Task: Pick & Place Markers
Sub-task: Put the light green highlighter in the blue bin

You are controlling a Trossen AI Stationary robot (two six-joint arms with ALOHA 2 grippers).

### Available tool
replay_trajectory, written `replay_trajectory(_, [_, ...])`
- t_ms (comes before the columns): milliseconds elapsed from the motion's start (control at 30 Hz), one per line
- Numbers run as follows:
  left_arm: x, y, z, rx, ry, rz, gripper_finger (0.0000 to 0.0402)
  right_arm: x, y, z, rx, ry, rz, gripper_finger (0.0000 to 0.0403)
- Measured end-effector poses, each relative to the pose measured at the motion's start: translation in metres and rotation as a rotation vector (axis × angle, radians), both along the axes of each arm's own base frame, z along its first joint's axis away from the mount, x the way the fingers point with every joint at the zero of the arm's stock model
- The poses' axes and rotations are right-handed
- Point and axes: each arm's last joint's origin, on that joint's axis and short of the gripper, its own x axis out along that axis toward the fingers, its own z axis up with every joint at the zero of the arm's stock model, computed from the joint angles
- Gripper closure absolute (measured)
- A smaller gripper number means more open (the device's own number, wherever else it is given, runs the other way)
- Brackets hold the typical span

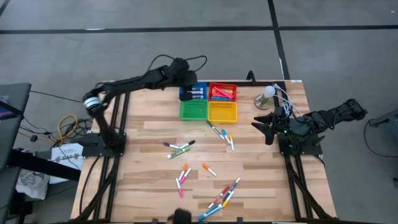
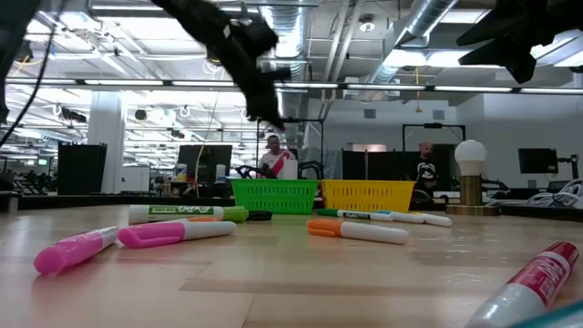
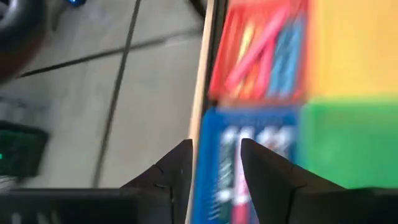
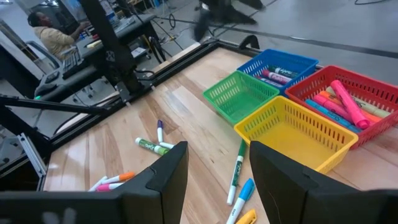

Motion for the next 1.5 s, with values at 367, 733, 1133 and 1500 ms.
replay_trajectory(367, [-0.059,-0.116,0.096,-0.428,-0.434,-0.133,0.0286,0.000,0.000,0.000,0.000,-0.001,0.000,0.0241])
replay_trajectory(733, [-0.087,-0.229,0.085,-0.771,-0.411,-0.208,0.0286,0.000,0.000,0.000,0.000,-0.001,0.000,0.0241])
replay_trajectory(1133, [-0.060,-0.290,-0.010,-0.850,-0.064,-0.068,0.0283,0.000,0.000,0.000,0.000,-0.001,0.000,0.0241])
replay_trajectory(1500, [-0.048,-0.277,-0.068,-0.799,0.087,0.124,0.0238,0.000,0.000,0.000,0.000,-0.001,0.000,0.0241])
